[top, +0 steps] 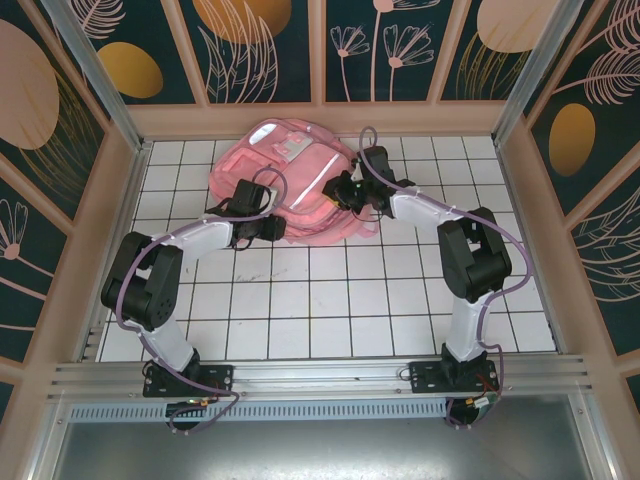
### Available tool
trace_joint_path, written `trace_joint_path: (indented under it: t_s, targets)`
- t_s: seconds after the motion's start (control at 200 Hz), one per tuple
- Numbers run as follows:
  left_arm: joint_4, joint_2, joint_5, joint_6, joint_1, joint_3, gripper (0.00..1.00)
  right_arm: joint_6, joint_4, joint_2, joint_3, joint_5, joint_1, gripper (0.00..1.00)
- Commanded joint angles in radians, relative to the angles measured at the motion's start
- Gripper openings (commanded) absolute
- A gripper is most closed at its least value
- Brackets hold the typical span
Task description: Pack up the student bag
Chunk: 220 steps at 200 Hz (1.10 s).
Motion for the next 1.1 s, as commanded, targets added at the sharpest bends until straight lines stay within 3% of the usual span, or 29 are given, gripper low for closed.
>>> trace_joint_path:
  t_s: [0.0,0.245,0.435,0.646,0.981,1.096]
  targets:
    - [0.058,-0.012,-0.053,0.025,-0.002,0.009,0.49,-0.003,0.04,-0.02,0.046,-0.02,0.005,0.2]
    - [0.048,0.001,-0.031,0.022,-0.002,0.013,0.15,-0.003,0.038,-0.019,0.045,-0.017,0.005,0.18]
    - [0.013,-0.057,0.016,-0.001,-0.002,-0.002,0.03,-0.007,0.029,-0.02,0.045,-0.003,0.005,0.16]
    - [0.017,-0.128,0.171,-0.084,-0.002,-0.045,0.0,-0.005,0.031,-0.015,0.059,0.034,0.014,0.13]
    - [0.173,-0.219,0.435,-0.18,-0.022,-0.178,0.0,0.036,0.053,-0.012,0.091,0.067,0.051,0.1]
    - [0.249,-0.206,0.461,-0.245,-0.057,-0.183,0.0,0.072,0.088,-0.025,0.061,0.08,0.075,0.1]
